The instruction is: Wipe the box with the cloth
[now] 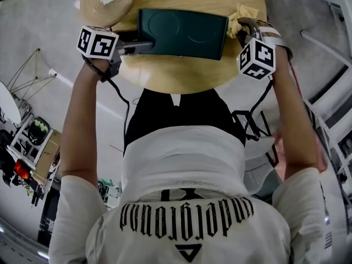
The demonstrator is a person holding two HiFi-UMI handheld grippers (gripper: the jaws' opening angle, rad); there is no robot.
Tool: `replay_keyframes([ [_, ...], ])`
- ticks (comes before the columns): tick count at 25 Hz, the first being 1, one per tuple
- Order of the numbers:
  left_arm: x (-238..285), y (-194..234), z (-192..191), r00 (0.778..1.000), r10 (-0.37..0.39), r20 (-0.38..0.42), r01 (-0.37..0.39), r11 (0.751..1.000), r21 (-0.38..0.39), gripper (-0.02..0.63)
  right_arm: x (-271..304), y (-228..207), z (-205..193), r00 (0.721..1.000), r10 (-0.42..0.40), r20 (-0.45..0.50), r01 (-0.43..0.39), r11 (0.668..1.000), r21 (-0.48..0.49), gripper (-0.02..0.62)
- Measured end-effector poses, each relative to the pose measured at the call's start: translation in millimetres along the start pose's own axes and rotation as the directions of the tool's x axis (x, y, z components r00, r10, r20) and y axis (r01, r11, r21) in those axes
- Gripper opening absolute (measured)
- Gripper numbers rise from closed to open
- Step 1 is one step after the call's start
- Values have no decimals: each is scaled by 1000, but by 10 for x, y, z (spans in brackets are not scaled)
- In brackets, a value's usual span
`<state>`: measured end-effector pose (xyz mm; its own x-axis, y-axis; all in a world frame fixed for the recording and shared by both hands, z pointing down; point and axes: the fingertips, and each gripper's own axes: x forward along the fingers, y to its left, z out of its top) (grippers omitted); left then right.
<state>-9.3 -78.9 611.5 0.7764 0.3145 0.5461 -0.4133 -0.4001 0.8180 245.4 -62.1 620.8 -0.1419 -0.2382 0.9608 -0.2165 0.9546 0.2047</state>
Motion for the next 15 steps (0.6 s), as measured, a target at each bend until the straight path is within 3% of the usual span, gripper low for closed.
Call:
replay_keyframes([
  [4,9,-106,-126,1000,-7,8,7,1000,2,354,-1,-187,13,999,-25,-27,19,984,-179,75],
  [6,-7,-132,-186,1000,-5,12,5,1000,6,354,-3,-241,57,998,-43,-48,27,957,-290,75],
  [8,-37,-166,-183,1000,3,30,-3,1000,15,354,-24,-278,108,996,-51,-69,18,909,-417,75],
  [10,-87,-201,-181,999,3,42,-4,1000,20,356,-49,-318,181,993,-69,-92,5,823,-568,75],
  [12,-116,-243,-248,999,-20,38,20,1000,1,357,-65,-391,295,990,-97,-106,-8,700,-714,75],
  [14,-139,-281,-269,999,-24,44,24,1000,-1,360,-77,-452,457,989,-106,-99,-17,590,-807,75],
  [15,-148,-300,-269,999,-22,46,22,1000,4,360,-85,-459,556,991,-104,-88,-16,550,-835,75],
])
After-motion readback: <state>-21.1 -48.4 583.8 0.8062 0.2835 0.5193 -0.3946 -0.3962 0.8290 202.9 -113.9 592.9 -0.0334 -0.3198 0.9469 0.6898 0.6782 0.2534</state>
